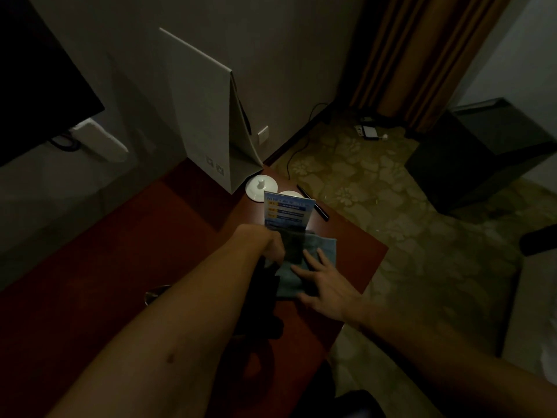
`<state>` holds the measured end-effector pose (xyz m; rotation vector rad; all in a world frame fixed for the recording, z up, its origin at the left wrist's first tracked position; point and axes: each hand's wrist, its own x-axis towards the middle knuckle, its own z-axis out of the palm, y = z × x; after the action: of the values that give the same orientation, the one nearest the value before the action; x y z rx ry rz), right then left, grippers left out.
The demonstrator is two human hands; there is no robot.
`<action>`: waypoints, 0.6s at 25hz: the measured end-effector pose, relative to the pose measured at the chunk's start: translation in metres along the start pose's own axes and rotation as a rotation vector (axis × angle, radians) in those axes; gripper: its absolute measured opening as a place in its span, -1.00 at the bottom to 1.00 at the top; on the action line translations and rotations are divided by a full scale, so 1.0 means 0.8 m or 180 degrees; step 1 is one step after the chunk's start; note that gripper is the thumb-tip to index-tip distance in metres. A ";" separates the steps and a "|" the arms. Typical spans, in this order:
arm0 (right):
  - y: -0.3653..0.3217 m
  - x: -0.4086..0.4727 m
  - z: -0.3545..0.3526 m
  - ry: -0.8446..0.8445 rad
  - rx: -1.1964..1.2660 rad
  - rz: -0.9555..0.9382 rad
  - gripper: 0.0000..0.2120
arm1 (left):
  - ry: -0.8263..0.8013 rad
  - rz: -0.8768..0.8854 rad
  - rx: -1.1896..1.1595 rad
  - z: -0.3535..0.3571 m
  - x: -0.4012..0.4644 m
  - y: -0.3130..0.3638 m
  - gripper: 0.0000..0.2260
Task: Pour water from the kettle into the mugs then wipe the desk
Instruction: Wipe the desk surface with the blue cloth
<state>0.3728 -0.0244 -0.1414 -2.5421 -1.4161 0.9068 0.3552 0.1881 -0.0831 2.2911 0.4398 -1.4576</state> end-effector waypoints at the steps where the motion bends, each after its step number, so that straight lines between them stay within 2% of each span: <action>1: -0.012 0.003 0.002 0.0096 0.0013 -0.0056 -0.35 | -0.0008 -0.0075 0.0121 0.002 0.000 -0.002 -0.63; 5: -0.013 0.007 0.007 0.0308 -0.0068 -0.0127 -0.44 | 0.0069 -0.0168 0.0296 0.011 -0.006 0.004 -0.63; 11: 0.077 -0.011 -0.014 0.0204 -0.0197 0.0115 -0.43 | 0.0232 0.0162 0.0245 0.020 -0.005 0.067 -0.67; 15: 0.090 -0.014 -0.014 0.0317 0.0053 0.0162 -0.42 | 0.0640 0.0146 0.0496 0.024 0.009 0.104 -0.52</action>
<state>0.4282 -0.0719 -0.1526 -2.5828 -1.3165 0.7836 0.3811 0.1064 -0.0846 2.5668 0.3378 -1.2857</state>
